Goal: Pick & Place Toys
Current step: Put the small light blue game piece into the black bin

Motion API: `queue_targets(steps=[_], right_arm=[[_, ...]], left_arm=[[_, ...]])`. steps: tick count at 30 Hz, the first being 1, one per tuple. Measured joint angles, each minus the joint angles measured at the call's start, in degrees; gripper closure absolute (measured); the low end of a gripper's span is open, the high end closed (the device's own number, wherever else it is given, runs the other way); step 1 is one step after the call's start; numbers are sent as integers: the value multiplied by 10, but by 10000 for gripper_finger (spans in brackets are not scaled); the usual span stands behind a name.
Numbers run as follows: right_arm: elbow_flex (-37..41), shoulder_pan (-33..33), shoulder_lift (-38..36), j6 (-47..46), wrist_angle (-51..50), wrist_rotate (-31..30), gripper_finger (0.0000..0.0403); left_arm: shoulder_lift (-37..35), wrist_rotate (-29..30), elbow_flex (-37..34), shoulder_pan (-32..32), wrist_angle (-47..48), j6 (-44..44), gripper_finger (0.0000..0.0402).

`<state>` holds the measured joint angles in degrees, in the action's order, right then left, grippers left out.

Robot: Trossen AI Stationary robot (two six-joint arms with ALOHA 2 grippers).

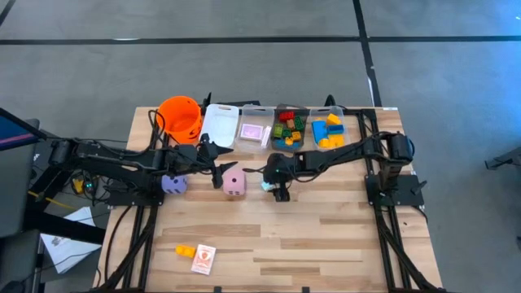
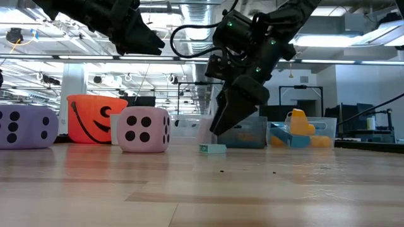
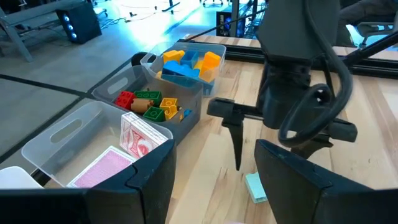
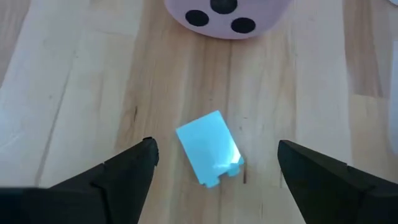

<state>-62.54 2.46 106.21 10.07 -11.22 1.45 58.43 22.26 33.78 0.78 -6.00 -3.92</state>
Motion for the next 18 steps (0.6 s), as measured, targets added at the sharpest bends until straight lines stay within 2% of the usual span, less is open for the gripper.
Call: queue_targets(steps=[7,11,13,18], right_arm=[[3,3,12,23,37,3,74],[23,4,20,20,123,53,74],[30,3,22,12,124,74,74],[55,6,21,-2,181,79,74]], left_arm=[[0,0,0,0,0,0,192],[0,0,0,0,7,0,192],[0,0,0,0,8,0,192],[0,0,0,0,10,0,192]])
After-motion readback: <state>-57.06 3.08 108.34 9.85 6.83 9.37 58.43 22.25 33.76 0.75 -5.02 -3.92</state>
